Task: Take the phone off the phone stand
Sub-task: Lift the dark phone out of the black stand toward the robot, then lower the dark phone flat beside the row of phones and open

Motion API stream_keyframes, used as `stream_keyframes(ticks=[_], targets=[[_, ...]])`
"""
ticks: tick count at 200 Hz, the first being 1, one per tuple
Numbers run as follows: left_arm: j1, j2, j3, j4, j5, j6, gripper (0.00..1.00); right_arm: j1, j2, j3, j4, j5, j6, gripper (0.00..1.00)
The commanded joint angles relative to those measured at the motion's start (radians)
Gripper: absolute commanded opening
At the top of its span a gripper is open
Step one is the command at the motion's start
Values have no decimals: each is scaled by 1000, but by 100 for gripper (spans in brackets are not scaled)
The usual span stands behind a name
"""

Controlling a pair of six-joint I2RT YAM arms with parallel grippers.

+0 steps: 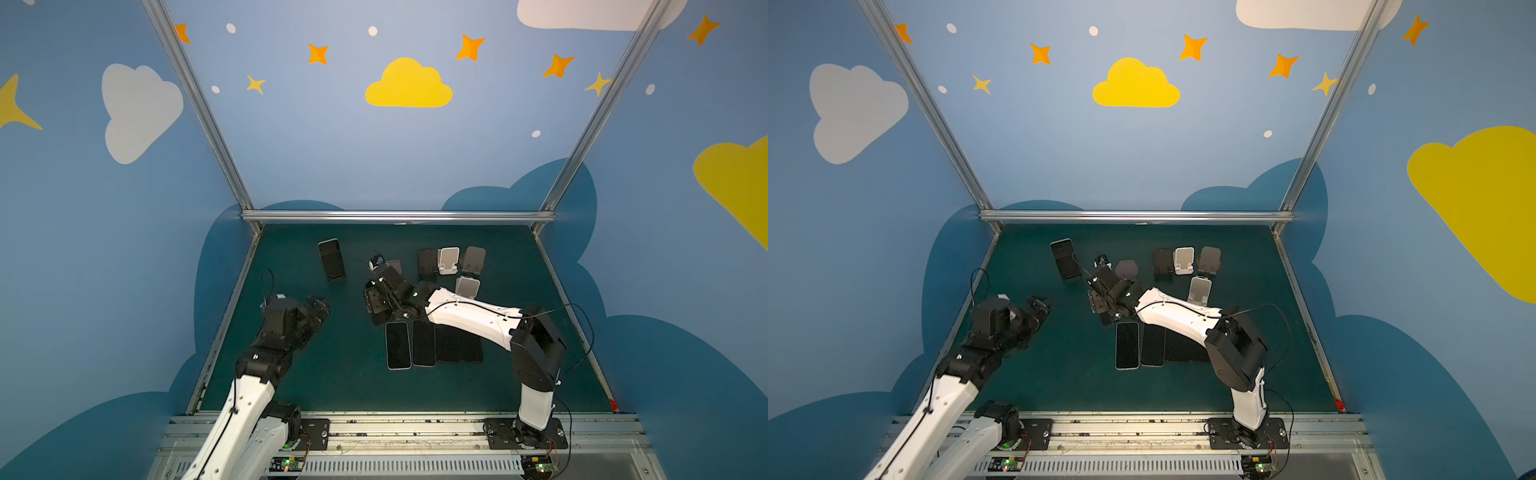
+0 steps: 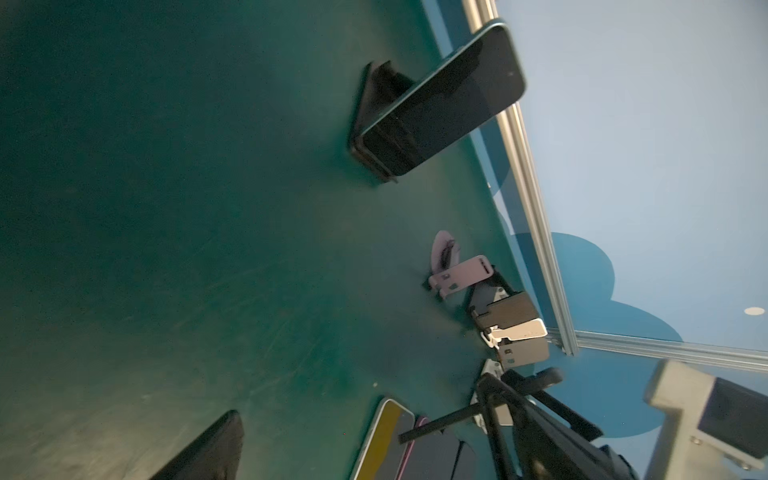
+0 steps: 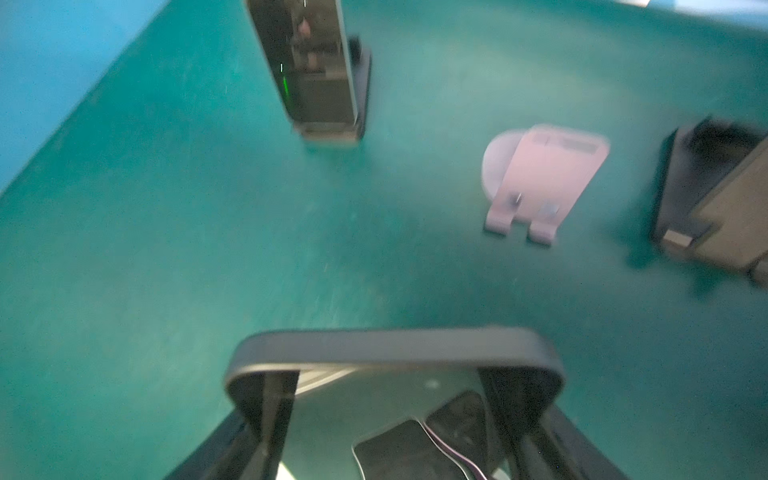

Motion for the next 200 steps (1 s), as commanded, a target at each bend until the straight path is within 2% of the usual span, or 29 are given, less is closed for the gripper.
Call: stream_keyframes(ticks=[1,22,45,70,107,153,200], targets=[[5,-141,-87,-58,-21,-54,100,32,-24,45,-117,19,92,67],[5,-271,-148,-63,-41,-82,100,58,14,86,-220,7,180,67],[5,-333,-165,-82,-70,-82,100,72,92,187,-368,-12,237,66],[5,-317,-162,-81,-62,-72,100,93,181,291,-479,-32,241,66],[5,-278,-139,-97,-70,-55,100,95,287,386,-548,-96,243,66],[6,-319,-164,-73,-81,-87,100,83,446,594,-688,-166,198,66],[5,-297,-153,-67,-82,-78,100,81,504,636,-732,-249,234,66]])
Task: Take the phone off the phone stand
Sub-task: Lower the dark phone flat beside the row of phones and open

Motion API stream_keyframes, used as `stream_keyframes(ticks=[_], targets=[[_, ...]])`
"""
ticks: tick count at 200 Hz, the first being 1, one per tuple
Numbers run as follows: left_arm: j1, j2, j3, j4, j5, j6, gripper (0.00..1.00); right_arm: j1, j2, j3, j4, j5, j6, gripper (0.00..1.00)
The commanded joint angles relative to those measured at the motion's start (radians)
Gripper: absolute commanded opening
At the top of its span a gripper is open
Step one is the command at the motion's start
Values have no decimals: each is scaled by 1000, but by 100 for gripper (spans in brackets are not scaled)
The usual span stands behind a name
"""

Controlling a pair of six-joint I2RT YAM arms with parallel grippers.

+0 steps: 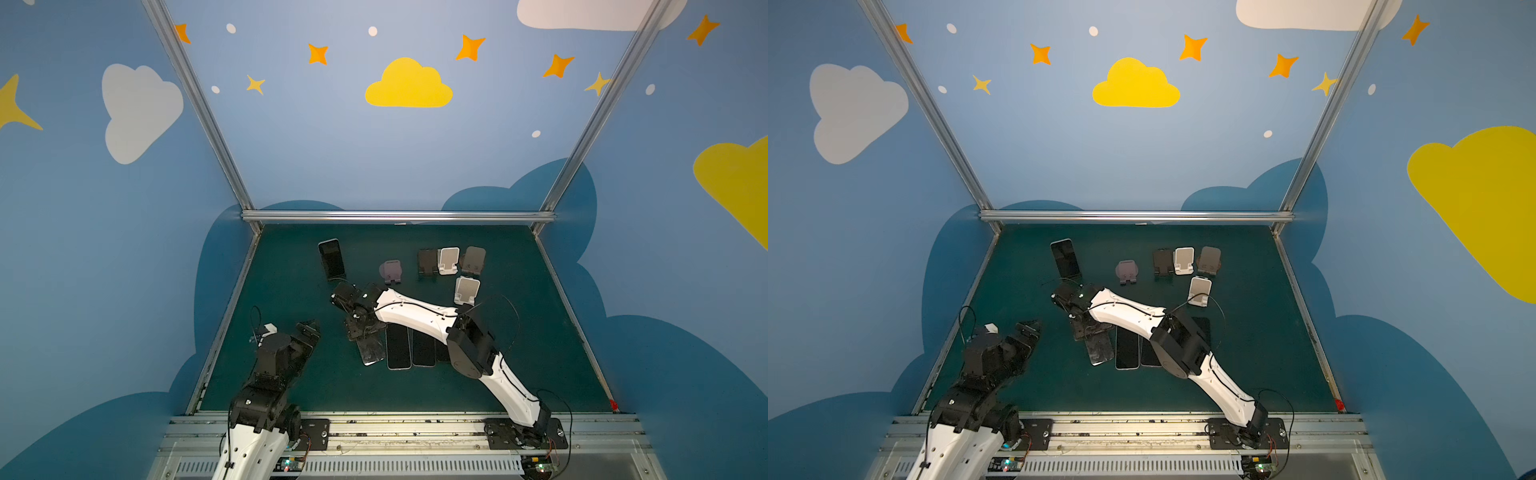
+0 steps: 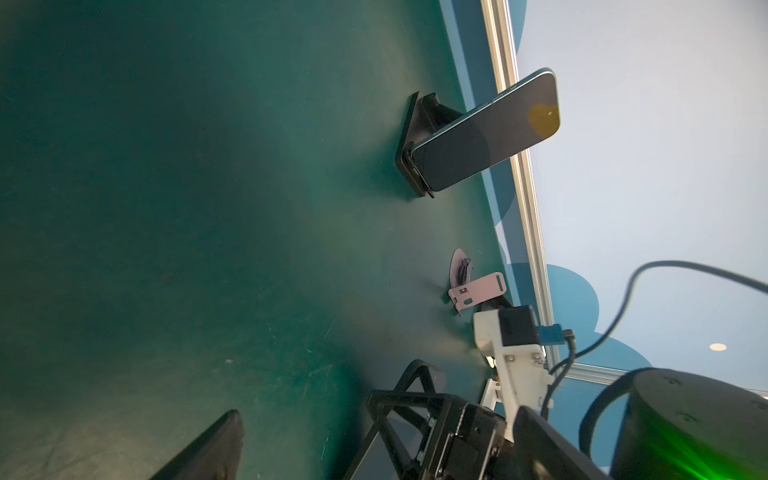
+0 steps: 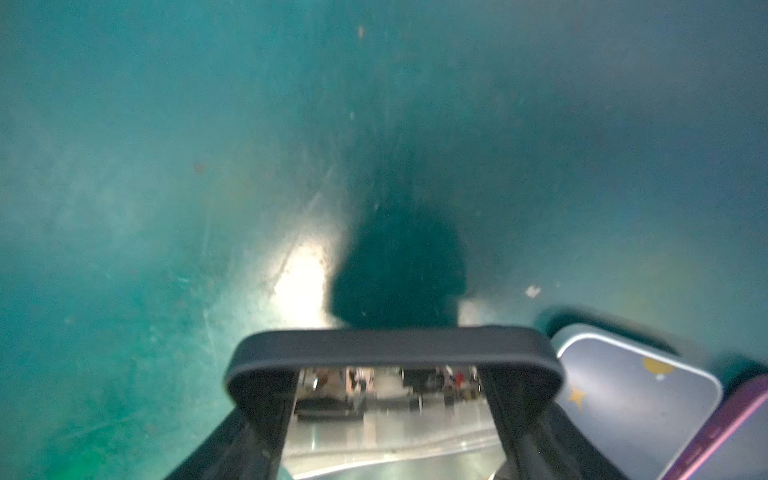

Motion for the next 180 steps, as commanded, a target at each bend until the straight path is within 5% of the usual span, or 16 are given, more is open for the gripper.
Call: stream_keyframes(ticks=[1,180], targets=[[3,10,11,12,-16,5,100,-1,24,37,-73,-65,21,66],[2,4,-59,85,-34,-68,100,-22,217,106,-180,-43,133,76]])
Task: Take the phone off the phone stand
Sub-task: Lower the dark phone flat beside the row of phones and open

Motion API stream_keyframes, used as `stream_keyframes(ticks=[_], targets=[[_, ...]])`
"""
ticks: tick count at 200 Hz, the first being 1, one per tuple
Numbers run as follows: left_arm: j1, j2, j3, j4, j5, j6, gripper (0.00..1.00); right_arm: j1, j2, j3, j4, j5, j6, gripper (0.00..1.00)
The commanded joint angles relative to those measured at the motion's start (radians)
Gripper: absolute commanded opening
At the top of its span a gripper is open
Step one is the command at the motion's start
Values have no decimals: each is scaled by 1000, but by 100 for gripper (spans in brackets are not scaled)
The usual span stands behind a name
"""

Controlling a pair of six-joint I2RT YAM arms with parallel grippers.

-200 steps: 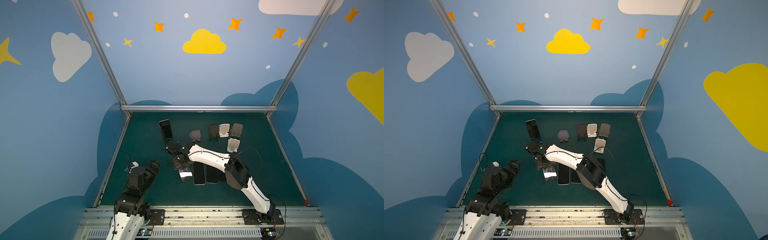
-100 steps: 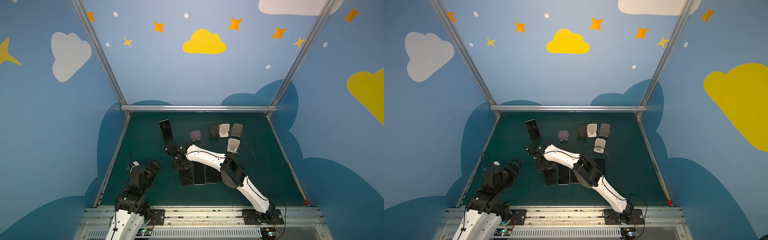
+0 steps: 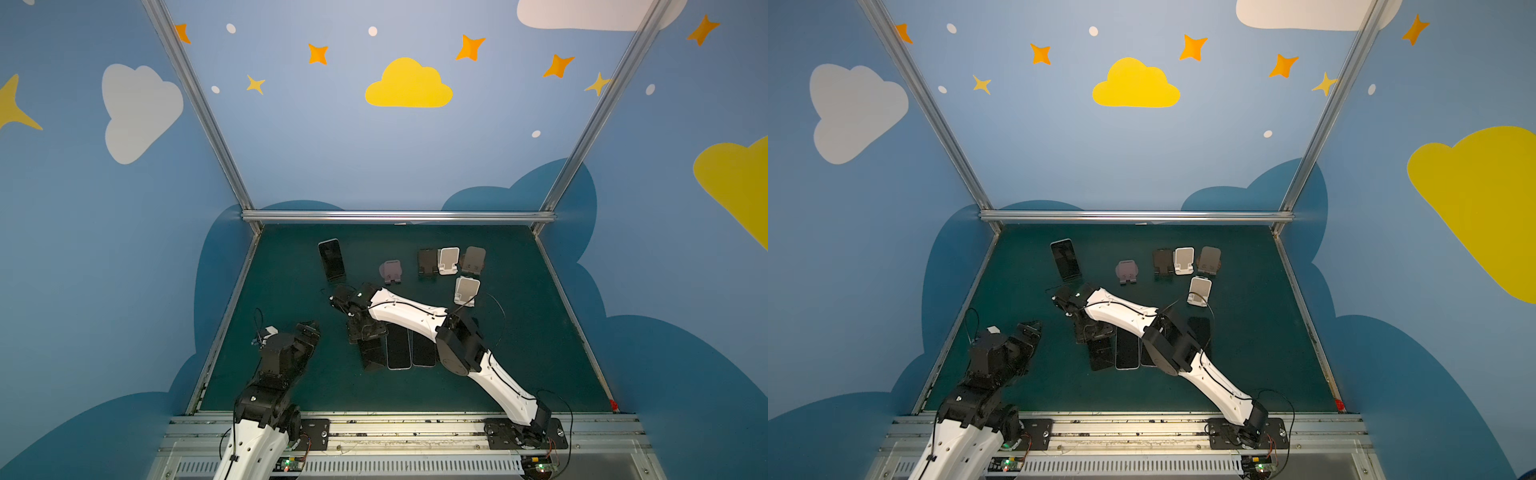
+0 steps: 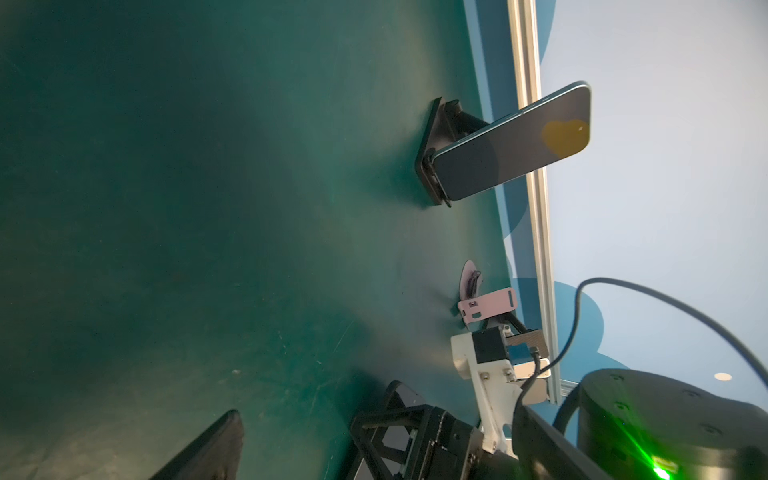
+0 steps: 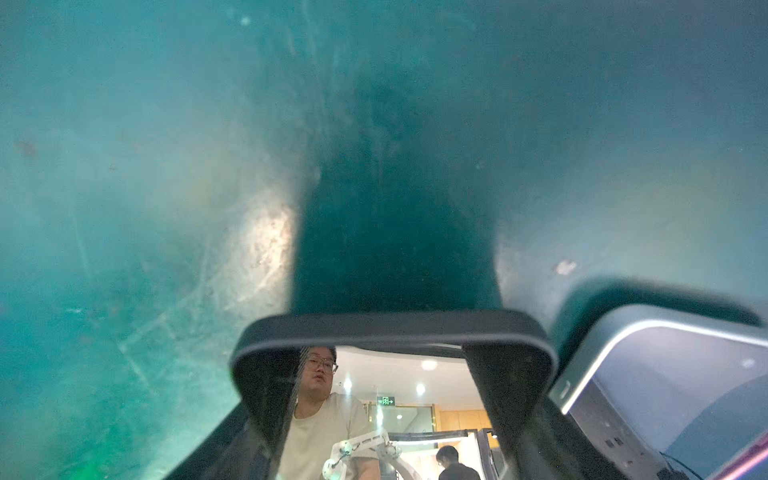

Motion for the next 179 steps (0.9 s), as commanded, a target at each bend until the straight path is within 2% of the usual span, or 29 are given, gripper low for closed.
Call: stream_keyframes(ticks=[1,67,100,141,179], targets=[[2,-10,5,9,-16,-5,100,-4,94,-21,-38,13,23,76],[3,14,34,-20,1,-2,100,-8,96,-21,-15,15,-2,83],[3,30,64,-35,7,3,100,2,18,-40,30,23,-21,83],[3,47,98,-59,33,31,100,13,-94,-48,44,114,-56,87],[3,98,118,-40,47,48,100,26,-159,-116,112,56,-112,92]])
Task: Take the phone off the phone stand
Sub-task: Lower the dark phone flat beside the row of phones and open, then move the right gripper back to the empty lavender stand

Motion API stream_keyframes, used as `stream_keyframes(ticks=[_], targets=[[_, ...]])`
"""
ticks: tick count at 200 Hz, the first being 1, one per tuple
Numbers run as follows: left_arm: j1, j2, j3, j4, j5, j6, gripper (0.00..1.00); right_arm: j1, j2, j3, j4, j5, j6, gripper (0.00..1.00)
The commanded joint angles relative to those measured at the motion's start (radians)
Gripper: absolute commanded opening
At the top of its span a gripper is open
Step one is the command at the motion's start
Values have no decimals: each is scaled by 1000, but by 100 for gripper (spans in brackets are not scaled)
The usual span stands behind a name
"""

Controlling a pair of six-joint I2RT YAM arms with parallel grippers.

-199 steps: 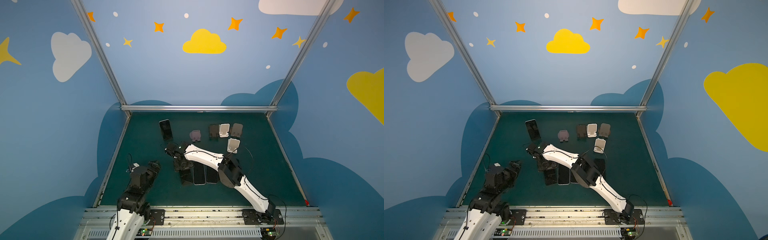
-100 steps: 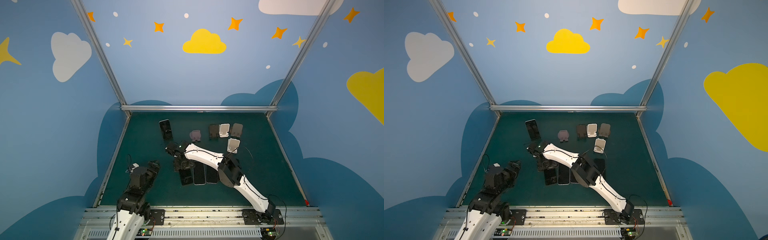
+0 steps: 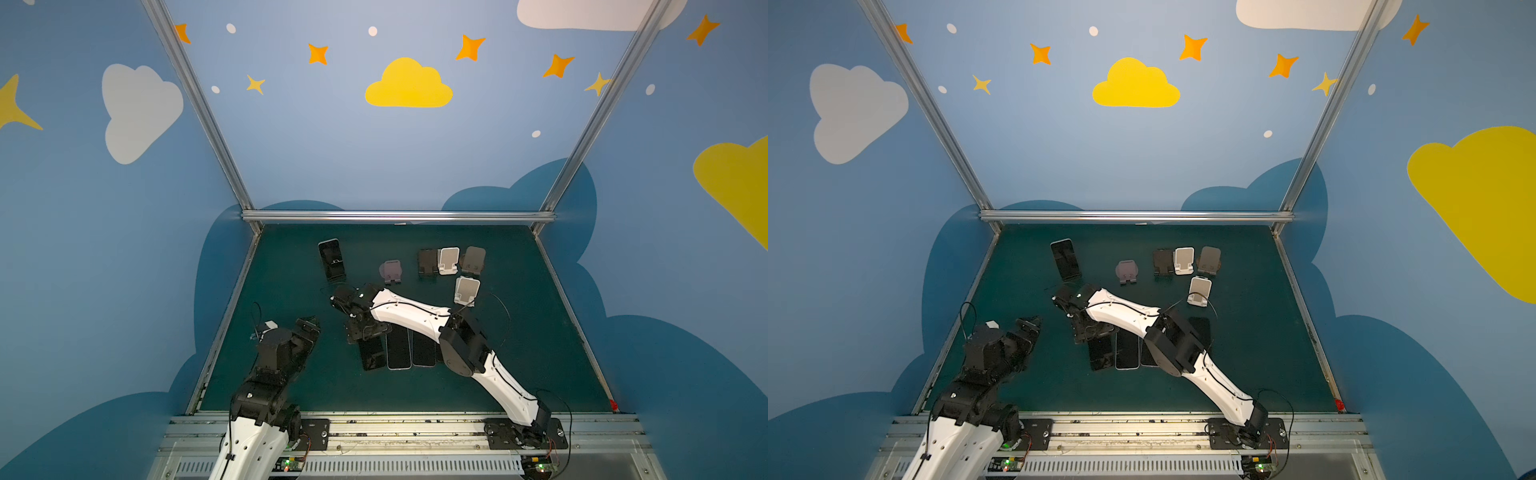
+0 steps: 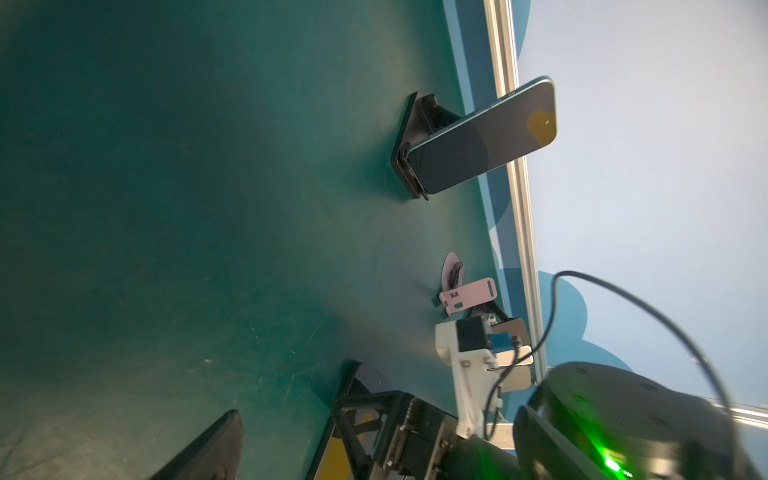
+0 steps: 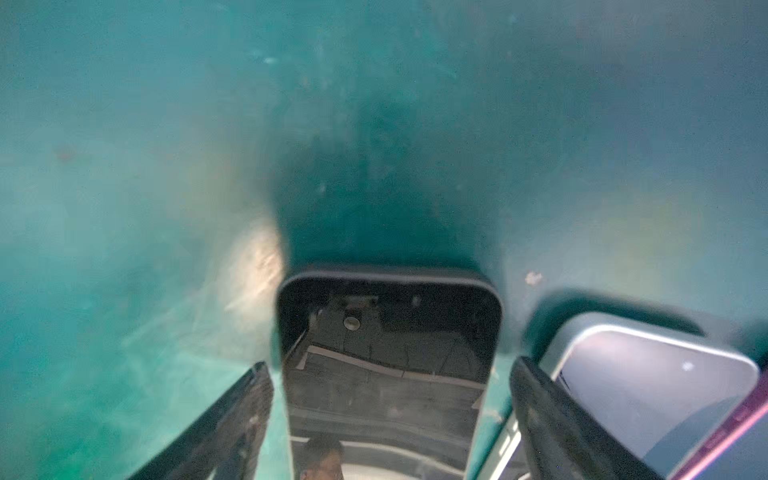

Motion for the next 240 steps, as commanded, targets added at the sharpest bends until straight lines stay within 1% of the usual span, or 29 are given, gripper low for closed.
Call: stream_keyframes(ticks=[1,34,64,77,96,110,127,137,160,177,191,216,240], targets=[[3,34,30,-6,14,29,100,12,-91,-45,52,-3,-48,92],[3,92,66,6,11,65,100,14,-188,-142,157,-39,-85,93],[3,102,99,-46,4,111,100,23,-242,-137,151,-44,-128,93],[3,89,103,-71,0,104,100,26,-284,-143,133,-34,-138,93],[4,53,103,-77,28,85,100,25,-385,-207,157,9,-174,93],[4,27,103,-83,39,73,100,9,-452,-257,190,75,-221,93],[4,26,116,-96,45,72,100,-32,-504,-330,275,170,-290,93],[4,46,130,-94,53,84,100,-70,-512,-361,338,199,-300,93],[4,98,156,-87,60,98,100,-179,-474,-372,456,171,-300,94],[4,129,176,-93,61,109,100,-250,-412,-332,526,116,-296,95],[4,143,185,-93,59,116,100,-291,-332,-277,580,77,-312,96],[6,149,183,-86,49,119,100,-338,-182,-93,524,61,-301,96],[6,158,178,-71,27,128,100,-369,-74,16,472,84,-261,96]])
